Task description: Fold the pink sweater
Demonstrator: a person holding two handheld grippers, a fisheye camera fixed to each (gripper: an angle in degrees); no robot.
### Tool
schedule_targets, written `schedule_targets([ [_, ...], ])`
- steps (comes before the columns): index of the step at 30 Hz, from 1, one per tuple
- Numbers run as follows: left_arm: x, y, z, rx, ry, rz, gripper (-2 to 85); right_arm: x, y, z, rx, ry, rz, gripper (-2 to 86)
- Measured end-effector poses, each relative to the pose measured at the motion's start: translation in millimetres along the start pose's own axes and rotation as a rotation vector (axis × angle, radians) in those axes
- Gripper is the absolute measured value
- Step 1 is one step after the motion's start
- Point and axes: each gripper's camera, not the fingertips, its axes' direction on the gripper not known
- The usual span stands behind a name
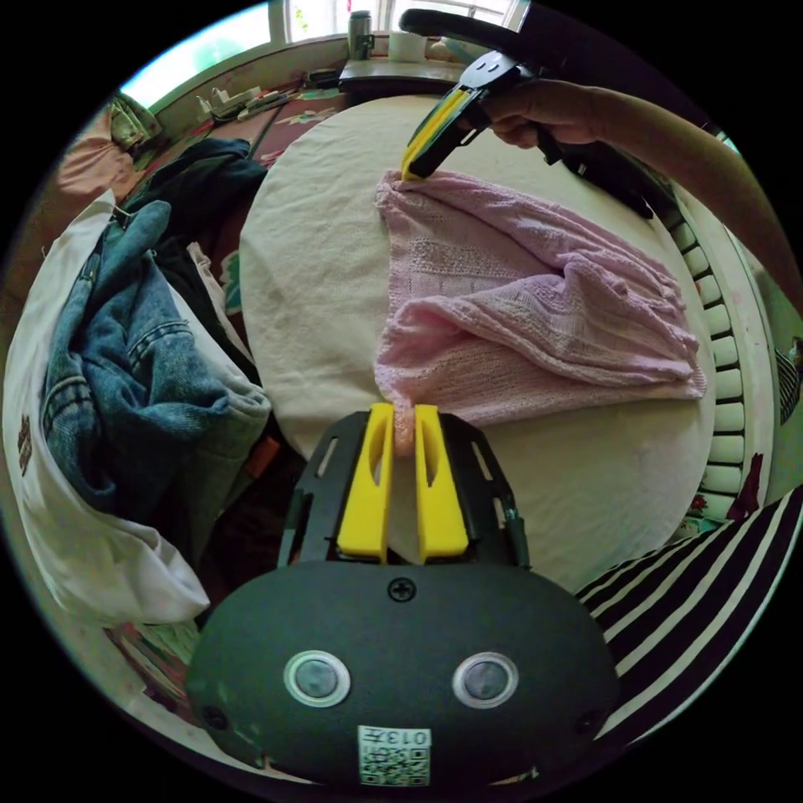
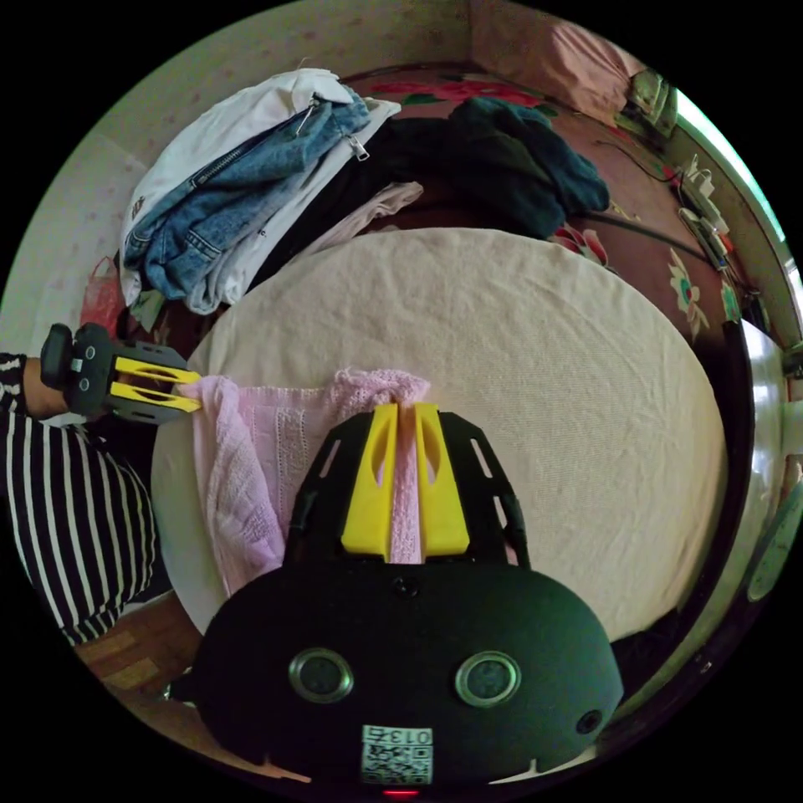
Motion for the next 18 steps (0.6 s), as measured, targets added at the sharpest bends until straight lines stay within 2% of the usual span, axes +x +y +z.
schedule_targets([
  [3, 10, 6, -10, 0.006, -0.019, 0.000, 2.7, -10, 4, -6, -0.004, 0.037, -0.009, 2.4],
  [9, 51, 23, -56, 0.107, -0.023, 0.067, 1.4, -49, 57, -56, 0.177, 0.198, -0.076, 1.8],
  [14, 127, 23, -99, 0.217, 0.180, 0.296, 1.2, -86, 144, -104, 0.304, 0.331, -0.095, 1.7],
  [18, 197, 17, -108, 0.221, 0.279, 0.470, 1.2, -115, 243, -130, 0.355, 0.436, -0.023, 1.7],
])
